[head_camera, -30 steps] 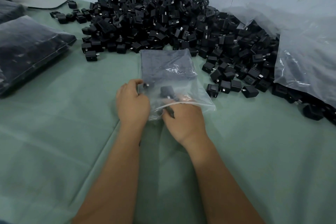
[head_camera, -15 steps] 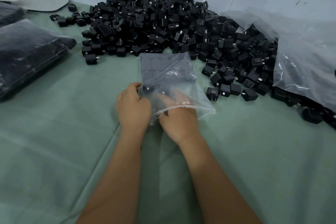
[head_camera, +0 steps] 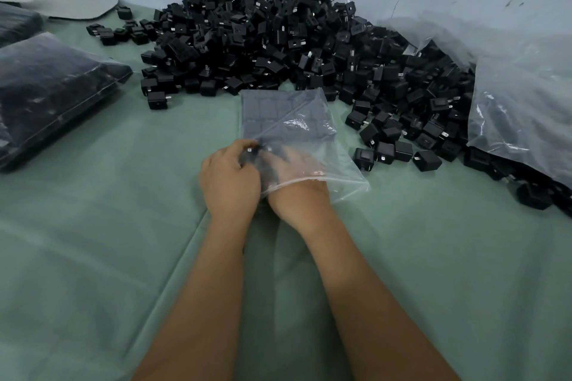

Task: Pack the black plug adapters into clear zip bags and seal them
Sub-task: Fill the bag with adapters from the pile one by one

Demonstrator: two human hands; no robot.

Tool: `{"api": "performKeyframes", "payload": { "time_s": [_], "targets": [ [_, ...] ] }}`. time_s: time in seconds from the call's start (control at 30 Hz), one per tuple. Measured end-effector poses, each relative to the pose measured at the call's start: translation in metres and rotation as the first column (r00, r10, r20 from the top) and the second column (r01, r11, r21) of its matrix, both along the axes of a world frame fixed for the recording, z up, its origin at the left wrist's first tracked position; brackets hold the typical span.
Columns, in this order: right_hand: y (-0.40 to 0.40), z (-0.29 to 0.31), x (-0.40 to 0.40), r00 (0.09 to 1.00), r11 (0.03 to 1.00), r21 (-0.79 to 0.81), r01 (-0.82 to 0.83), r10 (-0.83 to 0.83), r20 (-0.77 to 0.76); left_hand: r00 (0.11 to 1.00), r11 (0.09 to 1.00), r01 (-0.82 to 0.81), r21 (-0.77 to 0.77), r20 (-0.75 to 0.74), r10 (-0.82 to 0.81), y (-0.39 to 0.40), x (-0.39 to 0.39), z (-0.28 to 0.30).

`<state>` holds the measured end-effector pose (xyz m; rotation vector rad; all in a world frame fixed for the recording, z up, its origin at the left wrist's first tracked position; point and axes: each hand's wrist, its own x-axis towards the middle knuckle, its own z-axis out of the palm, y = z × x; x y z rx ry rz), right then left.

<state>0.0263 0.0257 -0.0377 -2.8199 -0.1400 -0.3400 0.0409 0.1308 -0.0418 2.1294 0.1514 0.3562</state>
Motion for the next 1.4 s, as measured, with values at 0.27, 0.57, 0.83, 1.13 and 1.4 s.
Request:
{"api": "performKeyframes", "payload": {
  "time_s": [0.27, 0.57, 0.83, 1.13, 1.4],
  "targets": [
    [-0.003, -0.010, -0.005, 0.999, 0.999, 0.049, -0.016, 0.015, 0.031, 0.998, 0.998, 0.062, 0.016, 0.005, -0.062, 0.001, 0.000, -0.002],
    [-0.013, -0.006, -0.037, 0.986, 0.994, 0.092, 0.051, -0.064, 0.153, 0.998, 0.994, 0.063, 0.084, -0.007, -0.063, 0.003, 0.001, -0.005],
    [-0.028, 0.008, -0.050, 0.691, 0.956, 0.277, -0.101, -0.133, 0.711, 0.995, 0.994, 0.085, 0.064, 0.037, -0.087, 0.005, 0.001, -0.007],
    [-0.097, -0.005, -0.034, 0.826, 0.669, 0.669, 0.323, -0.545, 0.146, 0.901, 0.973, 0.192, 0.126, 0.370, -0.226, -0.005, -0.015, 0.003],
    [-0.097, -0.011, -0.031, 0.898, 0.837, 0.362, 0.410, -0.441, 0.001, 0.832, 0.815, 0.524, 0.247, 0.059, -0.552, -0.008, -0.016, -0.003]
  ]
}}
